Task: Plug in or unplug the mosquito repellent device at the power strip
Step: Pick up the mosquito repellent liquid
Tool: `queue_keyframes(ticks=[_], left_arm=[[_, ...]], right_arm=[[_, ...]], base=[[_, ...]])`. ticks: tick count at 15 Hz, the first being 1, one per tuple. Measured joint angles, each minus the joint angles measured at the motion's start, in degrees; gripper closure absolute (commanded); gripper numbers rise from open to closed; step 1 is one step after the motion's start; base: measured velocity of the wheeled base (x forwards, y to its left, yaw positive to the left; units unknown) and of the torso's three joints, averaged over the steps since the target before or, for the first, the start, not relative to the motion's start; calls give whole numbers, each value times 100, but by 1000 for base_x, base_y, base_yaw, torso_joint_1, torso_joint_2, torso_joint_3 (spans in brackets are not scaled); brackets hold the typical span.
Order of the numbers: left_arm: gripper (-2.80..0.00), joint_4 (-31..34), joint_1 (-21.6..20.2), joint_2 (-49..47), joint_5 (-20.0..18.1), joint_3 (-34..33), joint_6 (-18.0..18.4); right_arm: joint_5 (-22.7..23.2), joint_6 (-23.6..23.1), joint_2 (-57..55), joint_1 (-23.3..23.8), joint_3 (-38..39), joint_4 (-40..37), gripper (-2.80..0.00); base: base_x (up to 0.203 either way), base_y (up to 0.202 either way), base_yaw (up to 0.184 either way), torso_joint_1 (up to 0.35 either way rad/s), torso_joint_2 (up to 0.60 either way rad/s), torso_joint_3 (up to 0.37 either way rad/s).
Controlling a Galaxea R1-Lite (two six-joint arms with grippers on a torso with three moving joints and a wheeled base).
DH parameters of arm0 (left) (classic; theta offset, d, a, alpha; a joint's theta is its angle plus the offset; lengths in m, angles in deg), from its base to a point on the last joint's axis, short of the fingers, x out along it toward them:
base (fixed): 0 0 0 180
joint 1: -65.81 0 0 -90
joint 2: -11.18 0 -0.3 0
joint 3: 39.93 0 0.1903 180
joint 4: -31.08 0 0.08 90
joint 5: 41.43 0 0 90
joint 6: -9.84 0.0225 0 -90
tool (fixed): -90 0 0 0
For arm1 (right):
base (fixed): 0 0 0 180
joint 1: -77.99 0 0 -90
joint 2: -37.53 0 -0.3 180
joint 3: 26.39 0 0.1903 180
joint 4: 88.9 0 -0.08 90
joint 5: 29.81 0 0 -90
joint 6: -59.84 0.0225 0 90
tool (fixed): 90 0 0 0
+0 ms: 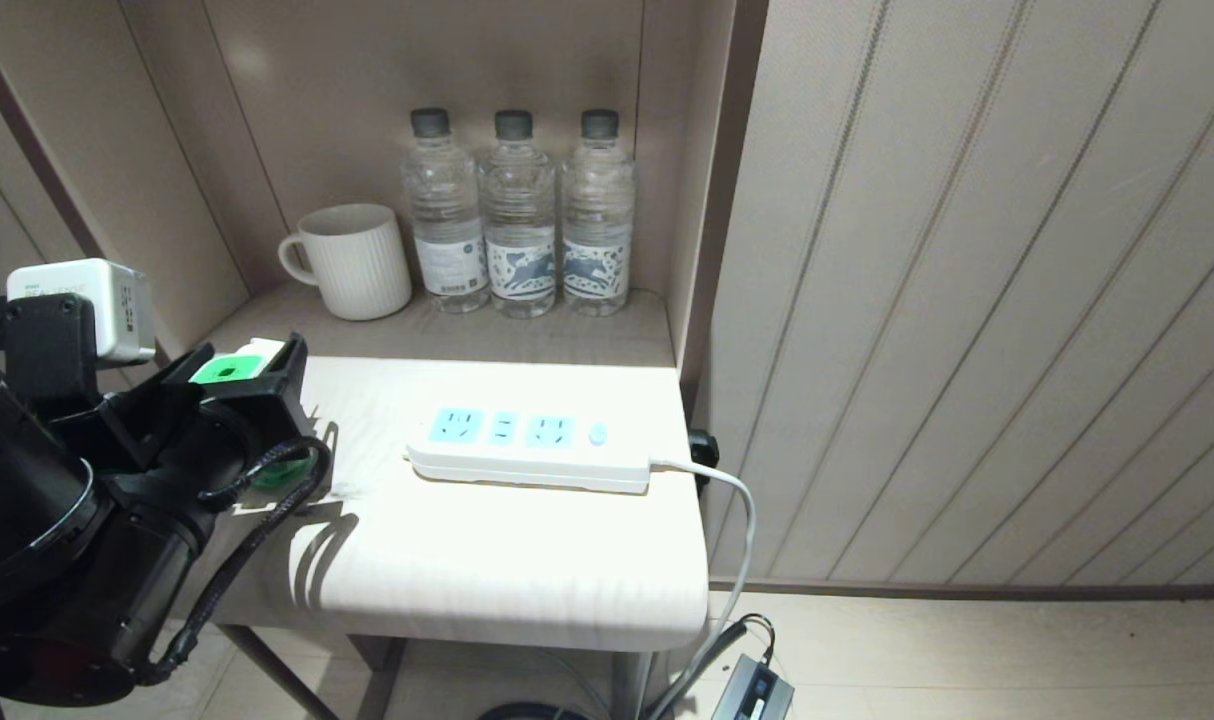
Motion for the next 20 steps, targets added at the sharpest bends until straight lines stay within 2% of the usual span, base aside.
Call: queue_keyframes(ticks=[5, 20], left_arm=[[0, 0, 2, 18, 1, 37, 113], [0, -13, 6, 55, 0, 39, 114]], right_arm=[[0, 0, 0, 0, 0, 0, 0], [0, 0, 0, 0, 0, 0, 0]], base=[[0, 0, 0, 0, 0, 0], [0, 0, 0, 0, 0, 0]])
